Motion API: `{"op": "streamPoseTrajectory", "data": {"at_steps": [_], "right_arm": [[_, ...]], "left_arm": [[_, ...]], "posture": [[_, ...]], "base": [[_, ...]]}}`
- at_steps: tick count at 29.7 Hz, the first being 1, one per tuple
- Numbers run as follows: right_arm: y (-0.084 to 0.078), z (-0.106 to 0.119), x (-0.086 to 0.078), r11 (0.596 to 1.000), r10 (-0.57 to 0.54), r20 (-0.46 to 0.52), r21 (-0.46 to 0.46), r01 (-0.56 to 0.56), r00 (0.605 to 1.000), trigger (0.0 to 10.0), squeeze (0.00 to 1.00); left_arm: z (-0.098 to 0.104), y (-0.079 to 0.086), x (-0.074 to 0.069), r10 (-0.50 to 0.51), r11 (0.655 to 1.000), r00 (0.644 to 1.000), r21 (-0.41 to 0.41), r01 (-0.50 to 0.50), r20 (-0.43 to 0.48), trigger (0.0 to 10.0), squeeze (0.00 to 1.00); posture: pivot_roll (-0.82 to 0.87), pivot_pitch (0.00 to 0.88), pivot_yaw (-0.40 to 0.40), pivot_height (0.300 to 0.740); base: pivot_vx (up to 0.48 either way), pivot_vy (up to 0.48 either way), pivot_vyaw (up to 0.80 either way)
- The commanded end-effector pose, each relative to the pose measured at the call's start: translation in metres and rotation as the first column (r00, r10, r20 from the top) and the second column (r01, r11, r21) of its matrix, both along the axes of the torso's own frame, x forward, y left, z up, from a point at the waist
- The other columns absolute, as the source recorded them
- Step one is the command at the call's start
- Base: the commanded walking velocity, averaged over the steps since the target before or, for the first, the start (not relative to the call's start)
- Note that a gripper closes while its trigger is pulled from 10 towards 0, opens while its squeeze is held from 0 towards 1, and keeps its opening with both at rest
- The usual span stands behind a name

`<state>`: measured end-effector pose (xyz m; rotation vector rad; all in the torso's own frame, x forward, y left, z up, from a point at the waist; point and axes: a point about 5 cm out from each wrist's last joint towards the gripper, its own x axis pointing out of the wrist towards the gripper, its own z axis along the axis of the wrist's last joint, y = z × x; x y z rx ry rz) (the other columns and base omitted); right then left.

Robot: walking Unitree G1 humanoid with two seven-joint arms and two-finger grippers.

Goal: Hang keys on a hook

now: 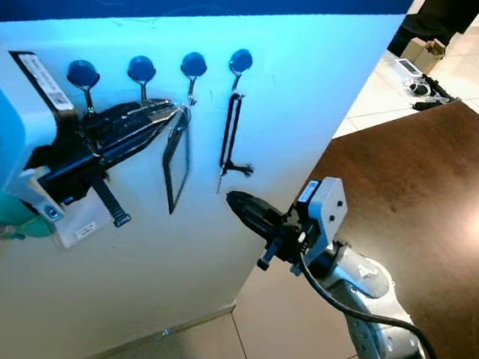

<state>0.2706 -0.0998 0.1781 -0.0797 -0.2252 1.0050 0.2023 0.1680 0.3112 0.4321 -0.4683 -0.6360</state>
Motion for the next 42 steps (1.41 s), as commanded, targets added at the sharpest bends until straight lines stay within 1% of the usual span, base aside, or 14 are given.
{"op": "streamPoseTrajectory", "data": {"at_steps": [1,9,20,21,23,24,25,26,28,33,34,35,37,42], "right_arm": [[-0.001,0.000,0.001,1.000,0.004,0.002,0.002,-0.004,1.000,10.0,0.00],[0.000,0.001,0.003,1.000,0.006,0.006,0.000,-0.006,1.000,10.0,0.00],[0.002,0.001,0.004,1.000,0.011,0.009,0.005,-0.011,1.000,10.0,0.00],[0.002,0.001,0.004,1.000,0.012,0.009,0.006,-0.012,1.000,10.0,0.00],[0.002,0.001,0.004,1.000,0.012,0.009,0.006,-0.012,1.000,10.0,0.00],[0.003,0.002,0.005,1.000,0.013,0.009,0.007,-0.013,1.000,10.0,0.00],[0.003,0.002,0.005,1.000,0.013,0.009,0.007,-0.013,1.000,10.0,0.00],[0.002,0.002,0.005,1.000,0.011,0.010,0.008,-0.011,1.000,10.0,0.00],[0.002,0.002,0.004,1.000,0.007,0.011,0.009,-0.007,1.000,10.0,0.00],[-0.002,0.000,0.003,1.000,-0.001,0.003,0.008,0.001,1.000,10.0,0.00],[-0.001,0.000,0.003,1.000,0.004,0.000,0.007,-0.004,1.000,10.0,0.00],[-0.001,0.000,0.003,1.000,0.004,0.000,0.007,-0.004,1.000,10.0,0.00],[0.001,-0.001,0.005,1.000,0.011,-0.001,0.007,-0.011,1.000,10.0,0.00],[0.001,0.000,0.008,1.000,0.015,0.003,0.005,-0.015,1.000,10.0,0.00]], "left_arm": [[-0.001,0.003,0.002,0.041,0.999,0.999,0.008,-0.041,-0.007,10.0,0.00],[0.006,0.006,-0.004,0.025,1.000,0.999,-0.007,-0.025,0.026,10.0,0.00],[0.008,0.003,-0.003,0.035,0.999,0.999,0.000,-0.035,0.028,10.0,0.00],[0.007,-0.001,0.002,0.040,0.999,0.999,-0.011,-0.040,0.032,10.0,0.00],[0.007,-0.001,0.002,0.040,0.999,0.999,-0.011,-0.040,0.032,10.0,0.00],[0.006,-0.005,0.009,0.055,0.998,0.998,-0.013,-0.055,0.038,10.0,0.00],[0.006,-0.005,0.009,0.055,0.998,0.998,-0.013,-0.055,0.038,10.0,0.00],[0.004,-0.009,0.016,0.091,0.996,0.995,-0.014,-0.091,0.050,10.0,0.00],[0.004,-0.011,0.020,0.116,0.993,0.991,-0.015,-0.115,0.060,10.0,0.00],[0.004,-0.004,0.010,0.107,0.994,0.993,-0.033,-0.105,0.053,10.0,0.00],[0.004,-0.001,0.004,0.086,0.996,0.995,-0.031,-0.085,0.045,10.0,0.00],[0.004,-0.001,0.004,0.086,0.996,0.995,-0.031,-0.085,0.045,10.0,0.00],[0.004,0.005,-0.003,0.072,0.997,0.996,-0.020,-0.071,0.044,10.0,0.00],[0.003,0.010,-0.004,0.115,0.993,0.992,0.007,-0.115,0.061,10.0,0.00]], "posture": [[0.08,0.027,0.005,0.740],[0.09,0.018,0.001,0.740],[0.09,0.015,0.003,0.740],[0.09,0.019,0.002,0.740],[0.09,0.019,0.002,0.740],[0.08,0.020,0.002,0.740],[0.08,0.020,0.002,0.740],[0.07,0.024,0.011,0.740],[0.07,0.025,0.011,0.740],[0.09,0.033,0.008,0.740],[0.10,0.036,0.003,0.740],[0.10,0.036,0.003,0.740],[0.10,0.036,0.000,0.740],[0.10,0.038,-0.004,0.740]], "base": [[0.000,0.000,0.00],[0.000,0.000,0.00],[0.000,0.000,0.00],[0.000,0.000,0.00],[0.000,0.000,0.00],[0.000,0.000,0.00],[0.000,0.000,0.00],[0.000,0.000,0.00],[0.000,0.000,0.00],[0.000,0.000,0.00],[0.000,0.000,0.00],[0.000,0.000,0.00],[0.000,0.000,0.00],[0.000,0.000,0.00]]}}
